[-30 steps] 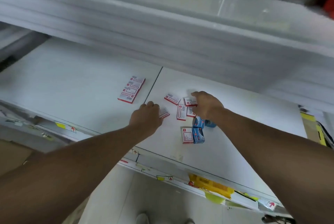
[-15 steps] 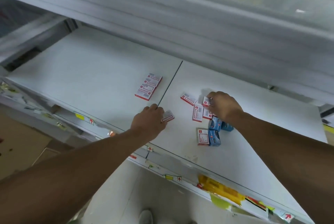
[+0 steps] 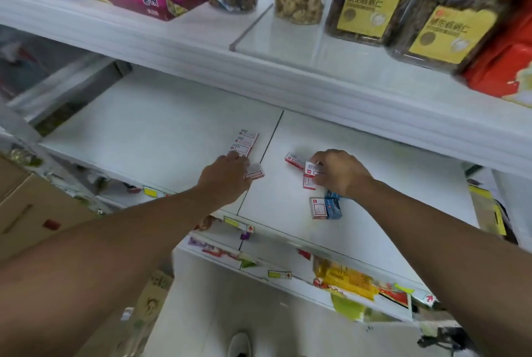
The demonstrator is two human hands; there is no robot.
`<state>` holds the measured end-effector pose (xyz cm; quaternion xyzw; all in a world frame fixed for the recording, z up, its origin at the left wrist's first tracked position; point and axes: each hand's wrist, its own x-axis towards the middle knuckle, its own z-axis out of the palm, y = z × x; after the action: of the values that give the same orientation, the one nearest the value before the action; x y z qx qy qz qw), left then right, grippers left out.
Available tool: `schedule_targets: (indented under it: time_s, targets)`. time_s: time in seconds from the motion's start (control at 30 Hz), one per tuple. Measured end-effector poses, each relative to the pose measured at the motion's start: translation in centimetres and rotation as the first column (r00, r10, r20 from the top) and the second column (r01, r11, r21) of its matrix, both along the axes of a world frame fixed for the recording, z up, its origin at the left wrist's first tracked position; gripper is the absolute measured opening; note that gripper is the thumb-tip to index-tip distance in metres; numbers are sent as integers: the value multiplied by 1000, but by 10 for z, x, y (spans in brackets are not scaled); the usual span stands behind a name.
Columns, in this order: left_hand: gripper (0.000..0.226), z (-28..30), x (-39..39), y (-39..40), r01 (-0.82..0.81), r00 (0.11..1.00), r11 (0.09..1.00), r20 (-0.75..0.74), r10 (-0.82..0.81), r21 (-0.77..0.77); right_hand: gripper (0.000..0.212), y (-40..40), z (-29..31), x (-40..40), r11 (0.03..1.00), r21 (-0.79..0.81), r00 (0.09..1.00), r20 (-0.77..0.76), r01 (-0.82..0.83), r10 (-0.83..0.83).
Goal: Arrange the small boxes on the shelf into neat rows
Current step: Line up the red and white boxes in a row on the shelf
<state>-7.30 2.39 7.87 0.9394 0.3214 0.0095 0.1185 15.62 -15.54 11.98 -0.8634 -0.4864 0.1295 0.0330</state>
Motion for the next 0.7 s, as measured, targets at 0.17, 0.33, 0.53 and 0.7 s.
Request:
schedule_targets:
  time_s: [0.17, 0.33, 0.53, 0.7]
  targets:
    - [43, 23, -26, -12, -26, 1000, 1000, -2, 26, -12, 48, 0, 15, -30, 997, 17, 997, 6, -72, 72]
    - [39, 45, -56, -32, -100, 993, 995, -61, 100, 12, 51, -7, 21, -55, 982, 25, 982, -1, -187, 187]
    - [36, 64, -101, -73, -188, 980, 982, -62, 189, 22, 47, -20, 29, -86, 950, 87, 954, 3, -300, 301]
    - [35, 61, -143, -109, -237, 965, 971, -112, 238, 25, 48, -29, 22, -118, 926, 74, 928, -23, -369, 372]
